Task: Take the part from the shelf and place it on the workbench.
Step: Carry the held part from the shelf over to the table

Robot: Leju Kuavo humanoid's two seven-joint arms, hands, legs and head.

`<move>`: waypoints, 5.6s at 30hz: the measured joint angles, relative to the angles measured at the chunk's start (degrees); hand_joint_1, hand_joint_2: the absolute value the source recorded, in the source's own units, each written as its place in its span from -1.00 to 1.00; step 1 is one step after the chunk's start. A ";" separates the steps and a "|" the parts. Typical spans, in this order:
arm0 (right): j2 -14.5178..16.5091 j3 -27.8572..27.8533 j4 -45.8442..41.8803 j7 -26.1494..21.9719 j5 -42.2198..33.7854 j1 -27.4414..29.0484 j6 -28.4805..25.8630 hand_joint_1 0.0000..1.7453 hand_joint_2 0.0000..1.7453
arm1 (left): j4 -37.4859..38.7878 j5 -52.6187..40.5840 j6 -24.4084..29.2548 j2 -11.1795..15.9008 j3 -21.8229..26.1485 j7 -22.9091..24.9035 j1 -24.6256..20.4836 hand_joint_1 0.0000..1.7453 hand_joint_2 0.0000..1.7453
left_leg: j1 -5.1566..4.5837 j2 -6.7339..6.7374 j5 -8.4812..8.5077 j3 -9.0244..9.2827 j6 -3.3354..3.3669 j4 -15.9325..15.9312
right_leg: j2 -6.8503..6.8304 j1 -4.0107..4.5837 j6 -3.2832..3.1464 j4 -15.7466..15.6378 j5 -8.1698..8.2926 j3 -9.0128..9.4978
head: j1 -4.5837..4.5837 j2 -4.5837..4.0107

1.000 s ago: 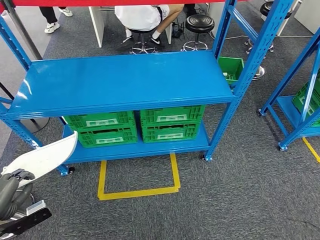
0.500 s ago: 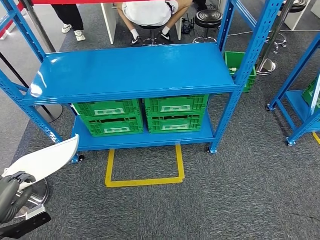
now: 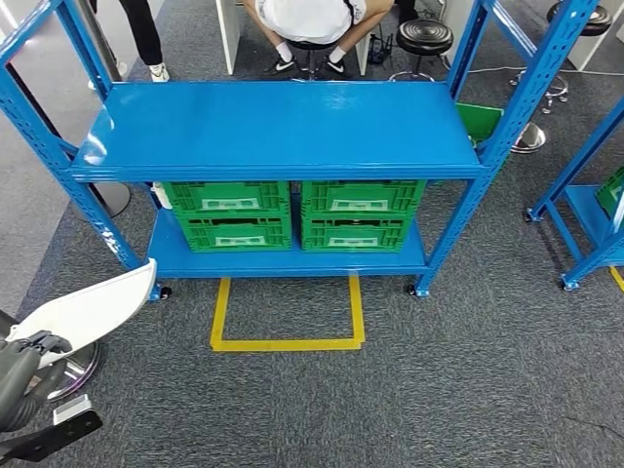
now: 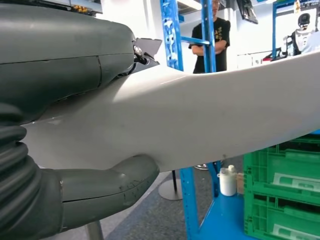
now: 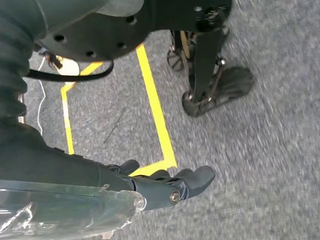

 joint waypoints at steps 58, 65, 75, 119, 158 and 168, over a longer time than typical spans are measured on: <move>-0.08 1.84 0.02 -0.95 -0.15 -0.38 -0.38 -1.00 1.00 | 0.16 -0.41 -0.21 1.21 -2.03 0.50 -0.44 1.00 1.00 | -0.48 2.20 0.63 -2.03 -0.78 1.06 | -5.22 0.53 -0.82 -6.54 4.09 2.82 | -0.51 0.00; -0.08 2.21 0.02 -1.00 -0.17 -0.04 -0.42 -1.00 1.00 | 0.17 -0.42 -0.22 1.24 -2.17 0.53 -0.52 1.00 1.00 | -0.22 -2.01 1.06 -2.23 0.31 0.95 | 0.25 0.08 0.03 9.88 -2.87 -4.76 | 0.09 0.00; -0.02 2.66 0.02 -1.07 -0.18 -0.22 -0.57 -1.00 1.00 | 0.17 -0.42 -0.25 1.30 -2.19 0.53 -0.75 1.00 1.00 | 0.02 -3.77 -0.03 -4.42 -2.52 3.62 | 2.29 -0.65 -2.13 -6.28 4.43 2.57 | -0.22 0.00; -0.15 2.70 0.07 -1.35 -0.20 -0.61 -0.96 -1.00 1.00 | 0.09 -2.07 2.58 -1.67 -7.04 3.02 -3.41 1.00 1.00 | -0.81 2.20 0.86 -2.90 -0.73 1.82 | -4.86 0.53 -1.01 -5.83 3.58 2.75 | -0.56 0.00; -0.08 3.62 0.15 -1.32 -0.20 -0.55 -1.30 -1.00 1.00 | -0.26 -2.84 0.88 -2.08 -5.41 2.76 -3.86 1.00 1.00 | -0.64 -1.78 1.45 -3.41 0.66 1.91 | 0.20 0.10 0.09 11.19 -3.81 -5.49 | -0.21 0.00; -0.11 3.62 0.15 -1.11 -0.20 -0.76 -1.46 -1.00 1.00 | -0.26 0.32 -2.51 -0.45 -5.43 2.55 -3.38 1.00 1.00 | -0.22 -5.31 1.03 -4.44 -2.05 3.03 | 2.35 -0.54 -1.85 -5.42 4.65 1.78 | -0.31 0.00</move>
